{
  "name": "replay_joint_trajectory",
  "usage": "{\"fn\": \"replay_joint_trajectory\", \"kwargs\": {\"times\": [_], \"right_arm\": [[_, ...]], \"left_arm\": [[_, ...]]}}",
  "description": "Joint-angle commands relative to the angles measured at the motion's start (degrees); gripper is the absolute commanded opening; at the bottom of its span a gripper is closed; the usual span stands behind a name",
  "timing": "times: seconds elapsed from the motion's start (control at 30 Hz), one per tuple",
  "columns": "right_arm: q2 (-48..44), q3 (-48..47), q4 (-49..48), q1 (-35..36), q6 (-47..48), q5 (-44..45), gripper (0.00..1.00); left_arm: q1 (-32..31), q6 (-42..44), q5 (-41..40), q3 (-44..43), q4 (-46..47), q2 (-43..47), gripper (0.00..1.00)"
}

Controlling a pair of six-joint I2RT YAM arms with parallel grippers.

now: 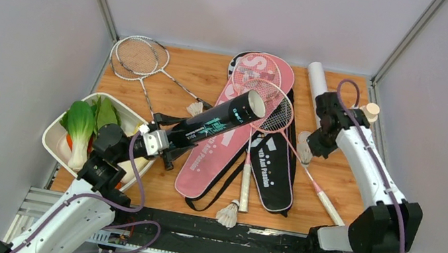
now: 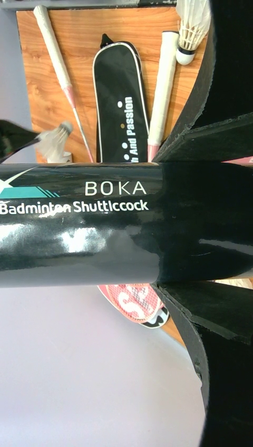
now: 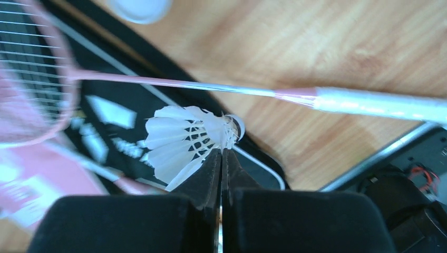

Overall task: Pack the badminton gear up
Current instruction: Pick up the shuttlecock at the center of the board, then place the shuttlecock at the shuttle tube.

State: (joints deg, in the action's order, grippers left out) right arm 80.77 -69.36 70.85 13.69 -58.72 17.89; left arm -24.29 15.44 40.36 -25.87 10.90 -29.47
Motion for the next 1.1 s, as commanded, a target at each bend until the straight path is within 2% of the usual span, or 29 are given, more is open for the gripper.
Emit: {"fn": "replay_joint_trajectory", "kwargs": {"times": [0.0,0.2,0.33,0.4,0.5,0.67,0.9,1.07], "right_arm": [[-4.8,-10.5,0.2,0.2,4.4,-1.4,0.00],[-11.0,-13.1,-17.7,0.1,16.1,-11.7,0.00],[-18.2,-8.8,-39.2,0.1,24.6,-28.8,0.00],[-20.5,-8.6,-44.5,0.1,25.4,-32.8,0.00],[-21.7,-11.0,-45.9,0.1,29.7,-39.3,0.00],[-27.6,-10.0,-45.7,-0.1,32.3,-48.6,0.00],[-34.7,-7.9,-45.7,0.0,28.8,-59.6,0.00],[-38.4,-6.8,-45.5,-0.1,25.9,-63.6,0.00]], "left_arm": [[-0.2,1.9,0.2,-1.7,0.8,0.1,0.15],[-0.2,4.8,0.6,-3.3,-2.3,-1.6,0.15],[-0.2,9.3,2.0,-4.7,-5.3,-3.2,0.15],[-0.2,10.5,2.6,-4.3,-4.5,-3.5,0.15],[-0.2,12.2,3.6,-3.8,-4.0,-3.9,0.15],[-0.2,17.4,4.2,-4.0,-4.8,-3.0,0.15],[-0.2,25.9,-1.5,-8.7,-13.3,-2.6,0.14],[-0.2,26.6,-1.1,-10.4,-15.1,-2.9,0.14]]}}
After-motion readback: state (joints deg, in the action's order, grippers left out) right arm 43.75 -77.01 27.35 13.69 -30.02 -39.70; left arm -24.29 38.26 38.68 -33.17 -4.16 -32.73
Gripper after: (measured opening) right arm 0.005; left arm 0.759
